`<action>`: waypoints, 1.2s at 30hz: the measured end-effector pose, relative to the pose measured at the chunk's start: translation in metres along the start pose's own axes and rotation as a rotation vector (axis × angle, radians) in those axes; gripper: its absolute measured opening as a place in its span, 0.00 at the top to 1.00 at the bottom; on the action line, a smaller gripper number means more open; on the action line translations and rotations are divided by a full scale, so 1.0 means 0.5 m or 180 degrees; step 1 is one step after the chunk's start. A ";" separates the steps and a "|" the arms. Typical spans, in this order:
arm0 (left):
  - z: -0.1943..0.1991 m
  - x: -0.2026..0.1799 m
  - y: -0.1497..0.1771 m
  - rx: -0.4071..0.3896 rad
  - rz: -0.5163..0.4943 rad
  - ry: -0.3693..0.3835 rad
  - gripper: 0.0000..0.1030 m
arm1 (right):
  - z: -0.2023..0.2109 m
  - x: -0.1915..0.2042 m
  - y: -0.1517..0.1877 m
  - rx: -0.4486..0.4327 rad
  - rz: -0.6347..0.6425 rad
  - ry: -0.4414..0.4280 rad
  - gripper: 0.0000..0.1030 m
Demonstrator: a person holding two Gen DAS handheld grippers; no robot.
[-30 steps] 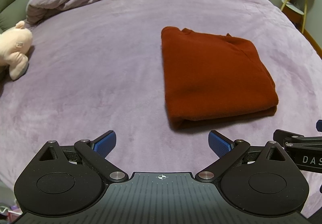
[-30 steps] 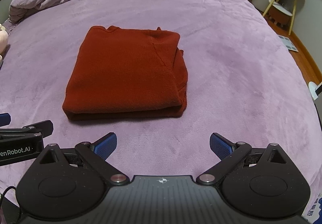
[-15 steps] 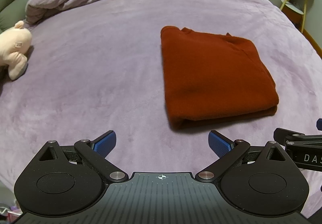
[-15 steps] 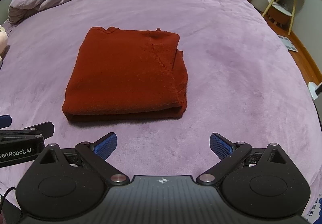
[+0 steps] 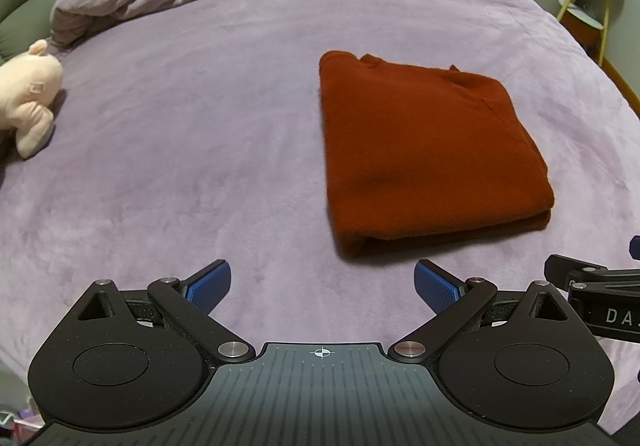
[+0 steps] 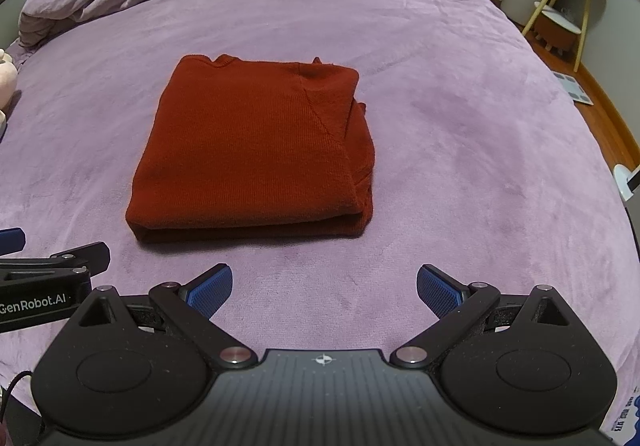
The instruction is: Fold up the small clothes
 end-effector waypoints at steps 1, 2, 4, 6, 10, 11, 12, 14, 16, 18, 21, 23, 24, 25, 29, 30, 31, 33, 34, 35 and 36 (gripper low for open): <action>0.000 0.000 0.000 0.0001 -0.0003 0.0002 0.02 | 0.000 0.000 0.000 0.0000 0.0000 0.0002 0.04; -0.001 0.000 0.000 0.0002 -0.0004 0.0001 0.02 | 0.000 0.000 0.000 0.0000 -0.0001 0.0002 0.04; -0.001 0.000 0.000 0.0002 -0.0012 -0.0005 0.02 | -0.001 0.000 0.000 0.0005 -0.0005 0.0000 0.04; -0.002 0.000 -0.001 0.0004 -0.0016 -0.0007 0.02 | 0.000 0.001 -0.001 0.0003 -0.0008 0.0000 0.04; -0.001 -0.001 0.000 0.0006 -0.0013 -0.0006 0.02 | 0.000 0.000 0.000 0.0006 -0.0011 0.0000 0.04; -0.002 -0.001 0.000 0.0009 -0.0012 -0.0003 0.02 | 0.000 0.000 0.000 0.0004 -0.0011 -0.0001 0.04; -0.003 -0.001 0.000 0.0010 -0.0010 -0.0004 0.02 | 0.000 0.000 0.000 0.0004 -0.0011 0.0002 0.04; -0.003 -0.001 0.000 0.0010 -0.0013 -0.0009 0.02 | 0.000 0.000 0.000 0.0001 -0.0011 0.0002 0.04; -0.005 -0.001 0.000 0.0011 -0.0014 -0.0009 0.02 | 0.000 -0.001 0.001 -0.0003 -0.0018 0.0003 0.04; -0.006 -0.001 0.001 0.0017 -0.0016 -0.0001 0.02 | -0.001 -0.001 0.000 0.0000 -0.0015 0.0002 0.04; -0.008 -0.001 0.001 0.0021 -0.0017 0.0012 0.02 | -0.001 -0.002 0.000 -0.0001 -0.0017 0.0002 0.04; -0.008 -0.001 0.001 0.0022 -0.0020 0.0012 0.02 | 0.000 -0.002 0.001 -0.0001 -0.0021 0.0001 0.04; -0.008 -0.002 0.002 0.0020 -0.0020 0.0012 0.02 | -0.001 -0.002 0.001 0.0001 -0.0020 0.0000 0.04; -0.008 -0.002 0.003 0.0012 -0.0021 0.0012 0.02 | -0.001 -0.002 0.001 0.0003 -0.0020 -0.0001 0.04; -0.003 -0.001 0.005 -0.0054 -0.0016 0.0010 0.02 | -0.001 -0.002 0.001 -0.0001 -0.0029 0.0005 0.04; -0.001 -0.001 0.007 -0.0068 -0.0012 0.0008 0.02 | -0.002 -0.002 0.000 -0.0001 -0.0029 0.0004 0.04; 0.000 -0.001 0.007 -0.0070 -0.0014 0.0011 0.02 | -0.001 -0.003 0.001 0.0001 -0.0029 0.0004 0.04; 0.000 -0.001 0.007 -0.0057 -0.0006 0.0018 0.02 | 0.000 -0.002 0.001 -0.0002 -0.0032 0.0007 0.04; -0.001 0.000 0.007 -0.0051 -0.0001 0.0014 0.02 | 0.000 -0.001 0.001 -0.0005 -0.0032 0.0009 0.04; -0.001 0.000 0.007 -0.0043 -0.0002 0.0007 0.02 | 0.001 0.000 0.001 -0.0007 -0.0033 0.0013 0.04; -0.001 0.000 0.007 -0.0035 -0.0014 0.0002 0.02 | 0.001 0.000 0.002 -0.0009 -0.0035 0.0017 0.04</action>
Point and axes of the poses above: each gripper's, at about its wrist camera, not at the fingertips, and z roughly against the way its jaws point, x to its left, y to its underside, the point moved 4 cm from there along -z, roughly the way its jaws point, and after that the axes turned 10 degrees about z, right-handed, at the moved point
